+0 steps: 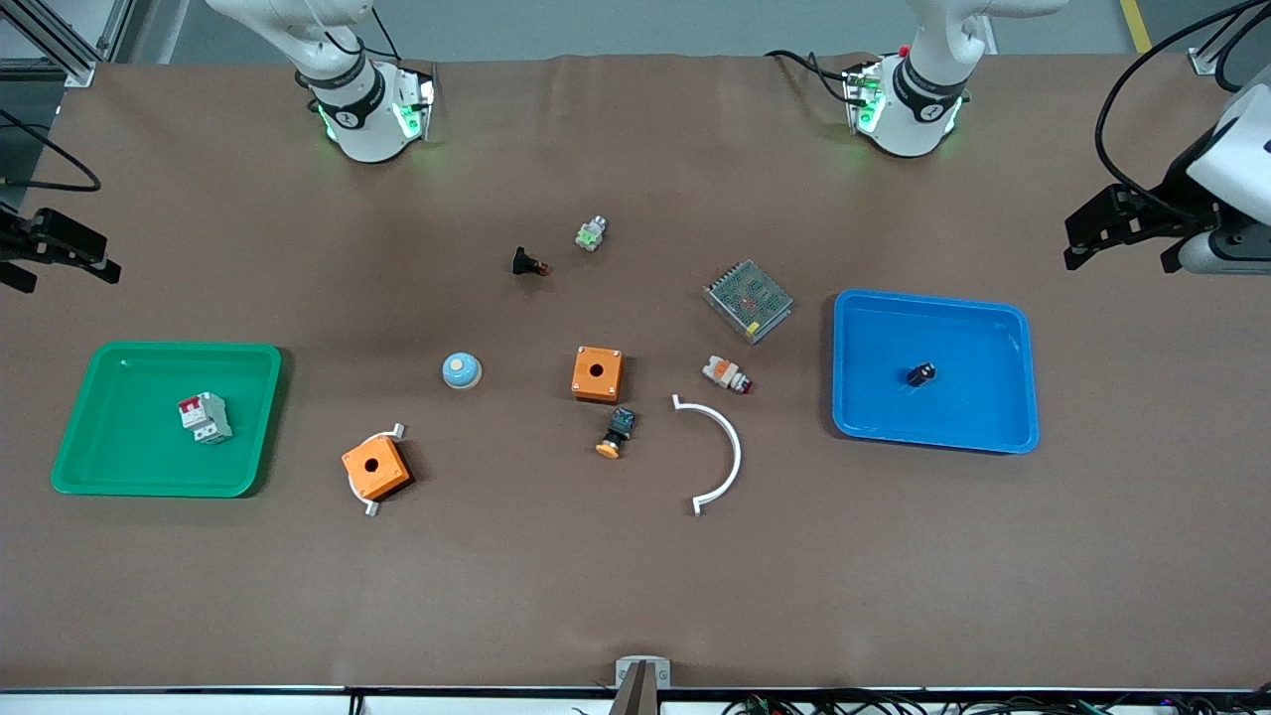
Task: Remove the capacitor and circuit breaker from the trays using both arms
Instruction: 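Reach the left gripper to the blue tray while the right gripper reaches the green tray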
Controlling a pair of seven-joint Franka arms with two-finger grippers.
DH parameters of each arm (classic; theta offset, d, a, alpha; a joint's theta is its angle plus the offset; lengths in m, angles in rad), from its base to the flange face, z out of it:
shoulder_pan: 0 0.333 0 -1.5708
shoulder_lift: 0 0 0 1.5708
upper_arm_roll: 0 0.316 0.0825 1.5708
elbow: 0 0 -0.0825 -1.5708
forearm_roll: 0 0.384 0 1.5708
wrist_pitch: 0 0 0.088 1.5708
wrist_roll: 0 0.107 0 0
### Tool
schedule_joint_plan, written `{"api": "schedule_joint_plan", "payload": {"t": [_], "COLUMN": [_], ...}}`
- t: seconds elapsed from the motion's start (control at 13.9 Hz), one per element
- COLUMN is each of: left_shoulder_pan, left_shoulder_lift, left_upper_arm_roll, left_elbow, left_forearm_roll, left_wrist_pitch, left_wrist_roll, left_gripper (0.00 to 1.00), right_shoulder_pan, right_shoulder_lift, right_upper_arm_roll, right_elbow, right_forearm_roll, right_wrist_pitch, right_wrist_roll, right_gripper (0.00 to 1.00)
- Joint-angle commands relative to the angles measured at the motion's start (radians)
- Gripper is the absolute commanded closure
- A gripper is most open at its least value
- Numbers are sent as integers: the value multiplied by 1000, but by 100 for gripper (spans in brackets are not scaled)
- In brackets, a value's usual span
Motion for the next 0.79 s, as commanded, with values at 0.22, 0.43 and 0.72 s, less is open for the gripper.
{"api": "schedule_joint_plan", "payload": {"t": [0.22, 0.43, 0.72], "left_shoulder_pan": [1, 12, 12], "left_shoulder_lift": [-15, 11, 58], "left_upper_arm_roll": [-12, -11, -12], "left_elbow": [-20, -53, -186], "left_forearm_roll": [-6, -58, -61], "left_wrist_pitch": [-28, -40, 26], "left_wrist_roll": [20, 10, 31], "left_gripper": [0, 0, 0], "right_shoulder_pan": [-11, -6, -8], "right_shoulder_lift": [4, 7, 53], "right_upper_arm_roll": [11, 13, 11], "right_elbow": [22, 11, -9], "right_forearm_roll": [-5, -4, -13], "right_wrist_pitch": [-8, -2, 56], "right_wrist_roll": [-12, -12, -20], "right_gripper": [0, 0, 3]}}
